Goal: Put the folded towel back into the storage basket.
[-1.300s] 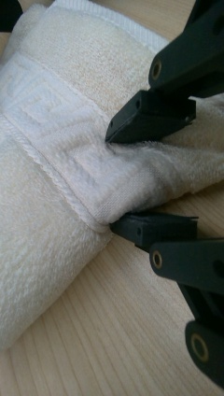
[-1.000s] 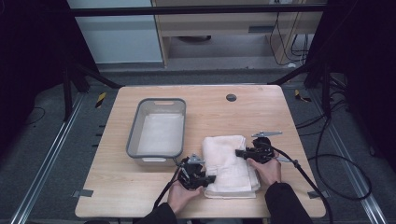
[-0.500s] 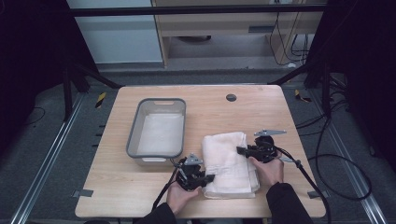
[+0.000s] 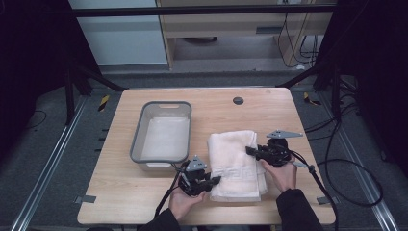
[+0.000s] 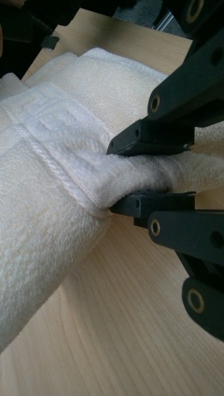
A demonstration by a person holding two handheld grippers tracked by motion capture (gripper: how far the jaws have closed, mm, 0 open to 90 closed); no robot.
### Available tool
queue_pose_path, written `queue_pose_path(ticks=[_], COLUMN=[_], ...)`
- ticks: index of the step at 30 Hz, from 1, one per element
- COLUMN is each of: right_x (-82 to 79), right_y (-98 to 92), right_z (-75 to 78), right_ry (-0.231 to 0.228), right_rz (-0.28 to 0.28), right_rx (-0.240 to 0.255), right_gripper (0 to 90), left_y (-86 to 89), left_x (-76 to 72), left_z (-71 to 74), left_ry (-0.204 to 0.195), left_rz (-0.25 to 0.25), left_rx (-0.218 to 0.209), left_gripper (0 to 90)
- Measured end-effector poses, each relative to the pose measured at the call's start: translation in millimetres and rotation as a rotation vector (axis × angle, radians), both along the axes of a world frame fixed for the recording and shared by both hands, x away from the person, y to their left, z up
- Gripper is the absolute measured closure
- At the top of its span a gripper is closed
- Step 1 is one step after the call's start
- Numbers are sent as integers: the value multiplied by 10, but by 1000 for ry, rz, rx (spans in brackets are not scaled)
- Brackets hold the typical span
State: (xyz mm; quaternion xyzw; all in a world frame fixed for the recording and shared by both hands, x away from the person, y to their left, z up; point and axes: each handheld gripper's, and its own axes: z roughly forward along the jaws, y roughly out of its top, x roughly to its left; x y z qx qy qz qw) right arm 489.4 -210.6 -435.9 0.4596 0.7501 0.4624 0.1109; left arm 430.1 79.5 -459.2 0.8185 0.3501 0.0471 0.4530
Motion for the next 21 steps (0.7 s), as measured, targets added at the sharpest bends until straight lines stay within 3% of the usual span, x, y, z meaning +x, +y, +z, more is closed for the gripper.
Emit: queue_pose_path(ticks=[4,21], right_x=[-27,-106], right_y=[-22,31], right_z=[76,364], right_ry=[-15,-112], right_rz=[0,-4], right_rx=[25,31], right_gripper=[696,695], left_y=[28,102], left_x=[-16,-60], left_z=[95,333], left_ry=[-23,-90], left_rz=[0,14], left_rx=[-19,-51], left_gripper=[727,728])
